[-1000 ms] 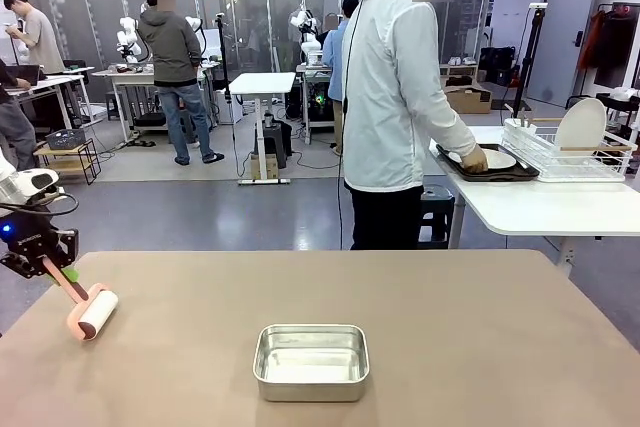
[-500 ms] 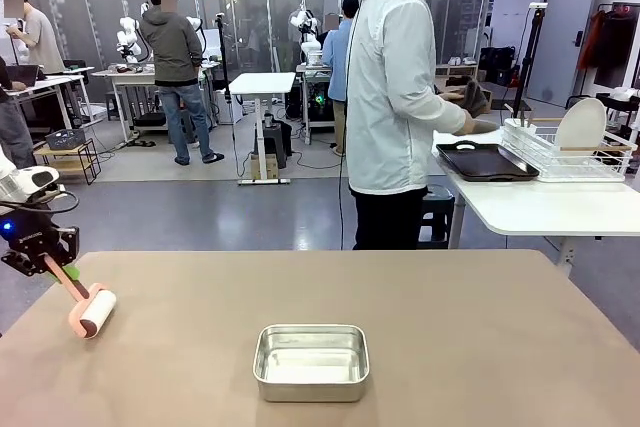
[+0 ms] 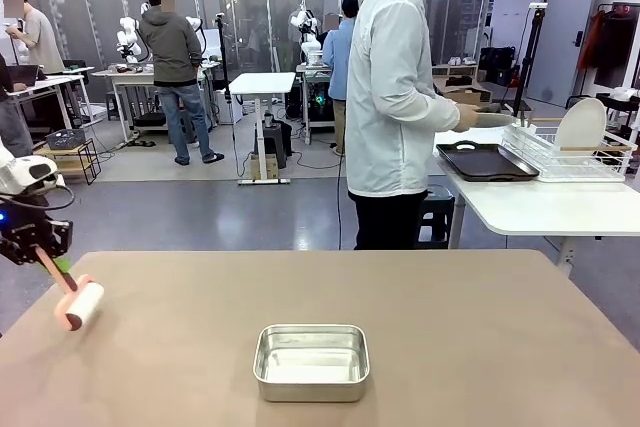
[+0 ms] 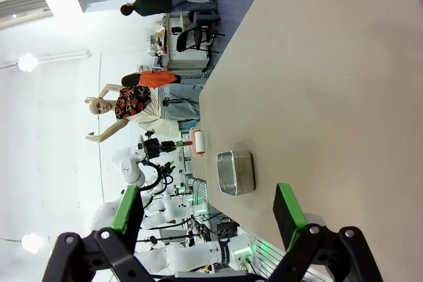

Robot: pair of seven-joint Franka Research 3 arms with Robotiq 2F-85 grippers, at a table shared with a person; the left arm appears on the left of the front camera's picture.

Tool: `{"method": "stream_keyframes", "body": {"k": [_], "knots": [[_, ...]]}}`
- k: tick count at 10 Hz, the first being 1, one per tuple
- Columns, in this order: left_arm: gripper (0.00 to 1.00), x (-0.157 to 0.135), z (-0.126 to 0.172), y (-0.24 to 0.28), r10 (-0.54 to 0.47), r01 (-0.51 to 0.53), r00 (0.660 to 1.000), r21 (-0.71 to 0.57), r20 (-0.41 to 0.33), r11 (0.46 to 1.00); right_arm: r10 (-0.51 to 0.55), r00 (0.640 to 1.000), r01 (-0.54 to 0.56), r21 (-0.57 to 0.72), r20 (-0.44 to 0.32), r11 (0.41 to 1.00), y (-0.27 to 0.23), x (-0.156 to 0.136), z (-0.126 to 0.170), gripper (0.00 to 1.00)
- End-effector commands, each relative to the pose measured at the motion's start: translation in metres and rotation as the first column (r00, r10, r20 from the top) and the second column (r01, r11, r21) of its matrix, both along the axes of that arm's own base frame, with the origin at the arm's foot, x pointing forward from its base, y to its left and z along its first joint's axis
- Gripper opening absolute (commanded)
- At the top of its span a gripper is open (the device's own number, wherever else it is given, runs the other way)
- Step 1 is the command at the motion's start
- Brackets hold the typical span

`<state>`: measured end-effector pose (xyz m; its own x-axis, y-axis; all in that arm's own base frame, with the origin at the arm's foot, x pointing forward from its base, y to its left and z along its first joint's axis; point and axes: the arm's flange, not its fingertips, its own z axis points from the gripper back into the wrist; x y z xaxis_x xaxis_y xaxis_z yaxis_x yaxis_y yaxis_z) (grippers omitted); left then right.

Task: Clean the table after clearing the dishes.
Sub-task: When the right (or left) Handle tray is removed, use the right hand (or left hand) to clean the right (or left) side of the table with the Lint Roller.

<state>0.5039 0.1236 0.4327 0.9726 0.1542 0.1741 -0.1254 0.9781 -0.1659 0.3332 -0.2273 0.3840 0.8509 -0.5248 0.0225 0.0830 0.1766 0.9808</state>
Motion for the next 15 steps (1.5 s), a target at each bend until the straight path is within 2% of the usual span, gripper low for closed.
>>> {"method": "stream_keyframes", "body": {"k": [1,2,6,8,11,13,14,15], "knots": [[0.22,-0.013,0.02,0.007,0.006,-0.01,1.0,0.145,0.028,0.989,0.001,1.0,-0.001,0.004,0.004,1.0,0.002,-0.001,0.002,1.0],[0.22,-0.015,0.027,0.012,0.009,-0.013,1.0,0.184,0.026,0.983,0.001,1.0,-0.001,0.004,0.004,1.0,0.002,-0.001,0.002,1.0],[0.22,-0.031,0.075,0.004,-0.068,0.031,0.991,0.301,0.114,0.953,0.001,1.0,-0.001,0.004,0.004,1.0,0.002,-0.001,0.002,1.0],[0.22,-0.043,0.095,-0.013,-0.189,0.133,0.97,0.318,0.153,0.939,0.001,1.0,-0.001,0.004,0.004,1.0,0.002,-0.001,0.002,1.0],[0.22,-0.059,0.112,-0.052,-0.355,0.263,0.919,0.403,0.171,0.876,0.001,1.0,-0.001,0.004,0.004,1.0,0.002,-0.001,0.002,1.0],[0.22,-0.061,0.116,-0.064,-0.38,0.282,0.903,0.388,0.202,0.877,0.001,1.0,-0.001,0.004,0.004,1.0,0.002,-0.001,0.002,1.0],[0.22,-0.053,0.119,-0.062,-0.343,0.27,0.927,0.369,0.149,0.889,0.001,1.0,-0.001,0.004,0.004,1.0,0.002,-0.001,0.002,1.0],[0.22,-0.053,0.119,-0.062,-0.343,0.27,0.927,0.369,0.149,0.889,0.001,1.0,-0.001,0.004,0.004,1.0,0.002,-0.001,0.002,1.0]]}}
